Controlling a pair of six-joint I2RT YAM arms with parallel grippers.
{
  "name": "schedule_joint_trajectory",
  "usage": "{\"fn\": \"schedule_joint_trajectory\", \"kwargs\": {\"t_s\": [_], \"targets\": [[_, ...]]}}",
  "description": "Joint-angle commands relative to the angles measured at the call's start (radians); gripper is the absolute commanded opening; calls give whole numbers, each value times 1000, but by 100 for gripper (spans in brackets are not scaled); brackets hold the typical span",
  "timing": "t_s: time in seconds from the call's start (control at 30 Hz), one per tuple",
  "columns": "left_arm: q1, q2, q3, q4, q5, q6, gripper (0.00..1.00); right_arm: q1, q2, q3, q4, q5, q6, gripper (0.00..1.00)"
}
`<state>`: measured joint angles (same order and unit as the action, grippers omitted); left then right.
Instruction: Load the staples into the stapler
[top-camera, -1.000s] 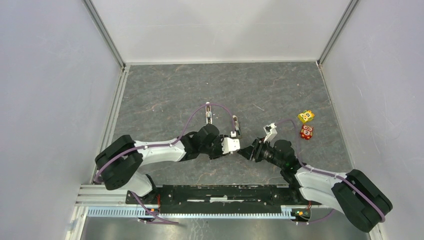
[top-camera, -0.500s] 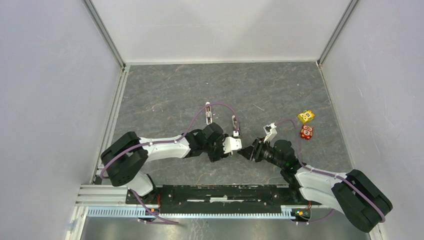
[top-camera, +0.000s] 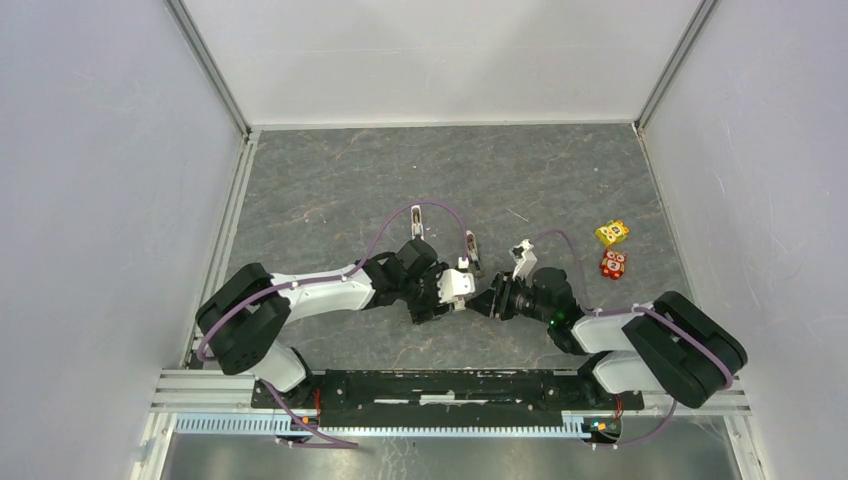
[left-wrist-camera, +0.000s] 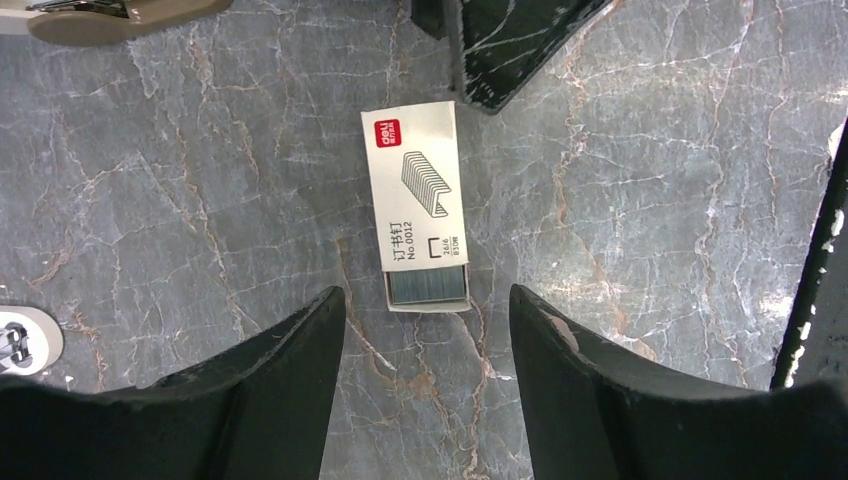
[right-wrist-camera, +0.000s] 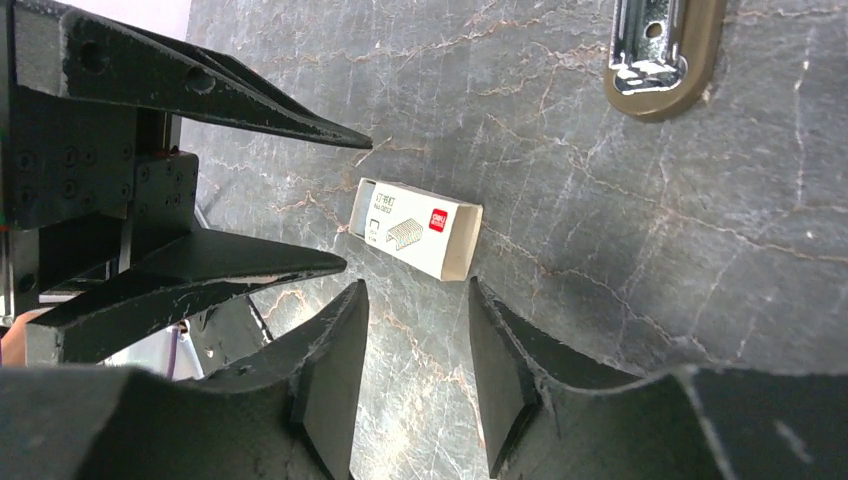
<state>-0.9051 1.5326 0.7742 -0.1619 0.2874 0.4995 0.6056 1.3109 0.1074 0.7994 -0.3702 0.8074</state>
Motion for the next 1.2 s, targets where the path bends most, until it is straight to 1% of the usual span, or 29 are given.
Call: {"fn": "schedule_joint_trajectory", "kwargs": {"t_s": [0.0, 0.27, 0.37, 0.57, 0.8, 0.87, 1.17], "targets": [[8, 12, 43, -16, 53, 52, 68, -5, 59, 44, 94, -37, -16, 50], [8, 60, 78, -32, 47, 44, 69, -4, 142, 58, 135, -42, -14, 51], [8, 77, 85, -33, 48, 39, 68, -5, 172, 62, 163, -54, -5, 50], [7, 84, 83, -8, 14, 29, 61, -5, 218, 64, 205, -70, 6, 45], [8, 96, 83, -1, 11, 29, 55, -5, 257, 73, 241, -84, 7, 40], [8, 94, 83, -2, 13, 28, 52, -5, 268, 73, 263, -98, 11, 40], [8, 96, 85, -6, 16, 32, 44, -10, 312, 82, 300, -110, 27, 39]]}}
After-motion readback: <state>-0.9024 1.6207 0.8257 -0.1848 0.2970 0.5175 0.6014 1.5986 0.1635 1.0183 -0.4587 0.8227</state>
